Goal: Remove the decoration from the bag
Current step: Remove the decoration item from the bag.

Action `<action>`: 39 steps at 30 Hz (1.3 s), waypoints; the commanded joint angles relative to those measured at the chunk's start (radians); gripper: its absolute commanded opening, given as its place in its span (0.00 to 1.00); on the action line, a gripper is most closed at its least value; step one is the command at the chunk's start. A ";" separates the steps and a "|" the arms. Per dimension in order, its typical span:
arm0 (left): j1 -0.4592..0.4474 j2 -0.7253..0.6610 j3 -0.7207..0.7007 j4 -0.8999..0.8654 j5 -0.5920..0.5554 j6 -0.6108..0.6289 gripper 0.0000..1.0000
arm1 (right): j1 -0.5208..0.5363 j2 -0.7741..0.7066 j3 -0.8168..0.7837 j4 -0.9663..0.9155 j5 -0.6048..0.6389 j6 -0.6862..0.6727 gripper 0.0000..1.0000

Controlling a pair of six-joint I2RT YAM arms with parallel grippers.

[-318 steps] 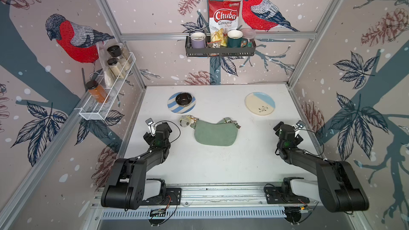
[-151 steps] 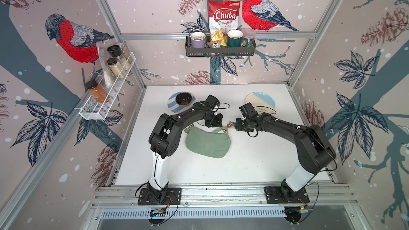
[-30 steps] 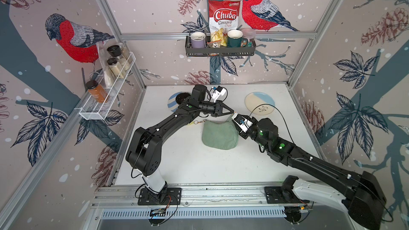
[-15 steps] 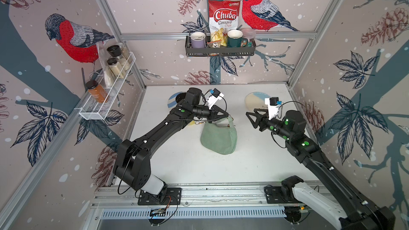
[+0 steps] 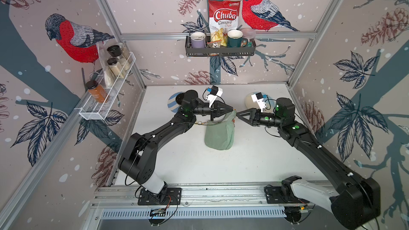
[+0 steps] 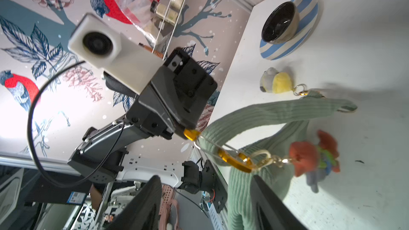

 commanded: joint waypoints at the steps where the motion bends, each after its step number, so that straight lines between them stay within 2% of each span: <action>1: 0.000 0.031 0.032 0.282 0.075 -0.202 0.00 | 0.019 -0.013 0.026 -0.101 -0.002 -0.179 0.61; 4: 0.001 0.032 0.039 0.262 0.095 -0.203 0.00 | 0.018 -0.036 0.025 -0.127 0.032 -0.263 0.51; 6: 0.001 0.034 0.042 0.260 0.101 -0.211 0.00 | 0.020 -0.061 0.012 -0.117 0.086 -0.292 0.48; 11: 0.000 0.035 0.034 0.263 0.120 -0.220 0.00 | -0.024 -0.131 0.049 -0.274 0.227 -0.488 0.48; 17: -0.010 0.044 0.043 0.261 0.144 -0.220 0.00 | 0.078 -0.173 -0.006 -0.188 0.317 -0.652 0.52; 28: -0.031 0.037 0.037 0.239 0.196 -0.222 0.00 | 0.100 -0.108 0.009 -0.108 0.285 -0.692 0.43; 34: -0.032 0.037 0.042 0.234 0.196 -0.222 0.00 | 0.105 -0.115 0.004 -0.094 0.223 -0.688 0.27; 39: -0.032 0.035 0.050 0.216 0.193 -0.222 0.00 | 0.134 -0.109 0.003 -0.108 0.237 -0.699 0.16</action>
